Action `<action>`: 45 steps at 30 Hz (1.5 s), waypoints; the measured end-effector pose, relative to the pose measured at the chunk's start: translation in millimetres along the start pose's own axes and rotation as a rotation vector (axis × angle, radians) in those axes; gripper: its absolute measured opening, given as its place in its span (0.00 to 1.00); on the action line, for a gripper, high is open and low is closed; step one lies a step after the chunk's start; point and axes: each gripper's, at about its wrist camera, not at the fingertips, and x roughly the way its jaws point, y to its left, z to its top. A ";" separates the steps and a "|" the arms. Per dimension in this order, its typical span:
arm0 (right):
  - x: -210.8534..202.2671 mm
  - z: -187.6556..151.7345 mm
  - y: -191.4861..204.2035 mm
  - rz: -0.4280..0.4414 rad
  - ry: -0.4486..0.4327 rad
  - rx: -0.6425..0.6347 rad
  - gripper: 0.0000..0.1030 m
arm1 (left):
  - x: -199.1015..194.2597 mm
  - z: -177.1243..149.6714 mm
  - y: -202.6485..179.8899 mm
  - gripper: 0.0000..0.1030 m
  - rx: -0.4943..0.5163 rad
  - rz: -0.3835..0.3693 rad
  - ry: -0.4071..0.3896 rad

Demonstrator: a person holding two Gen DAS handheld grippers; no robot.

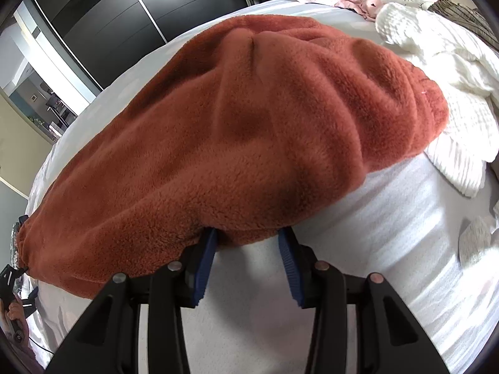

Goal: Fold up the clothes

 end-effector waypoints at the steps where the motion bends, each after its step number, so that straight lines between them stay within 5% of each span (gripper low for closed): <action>1: 1.0 0.3 1.1 -0.003 -0.003 -0.004 0.40 | -1.1 -3.5 -3.6 0.61 0.012 0.004 -0.004; 6: 5.3 2.6 4.3 -0.002 -0.021 -0.010 0.40 | -5.2 -20.7 -19.6 0.58 0.067 0.036 -0.035; 14: -10.2 3.9 -19.5 0.121 -0.047 0.146 0.40 | -6.0 -30.5 -41.6 0.20 0.168 0.098 -0.088; 18: -41.1 7.0 -60.7 0.185 -0.173 0.318 0.43 | -13.5 -33.9 -45.0 0.19 0.206 0.104 -0.102; 20: -53.3 8.6 -86.8 0.201 -0.222 0.409 0.58 | -14.5 -35.3 -43.5 0.19 0.197 0.106 -0.094; 27: -34.3 13.3 -141.9 0.315 -0.228 0.688 0.63 | 8.1 -26.5 -53.3 0.20 0.198 0.124 -0.073; 35: 6.8 28.8 -164.4 0.442 -0.230 0.817 0.64 | 15.0 -27.2 -56.5 0.22 0.162 0.093 -0.055; 39: 13.8 39.8 -154.1 0.412 -0.240 0.774 0.64 | 15.8 -32.3 -64.7 0.22 0.181 0.112 -0.069; 45: 9.5 52.0 -132.6 0.248 -0.235 0.658 0.30 | 7.7 -43.9 -92.1 0.16 0.220 0.232 -0.102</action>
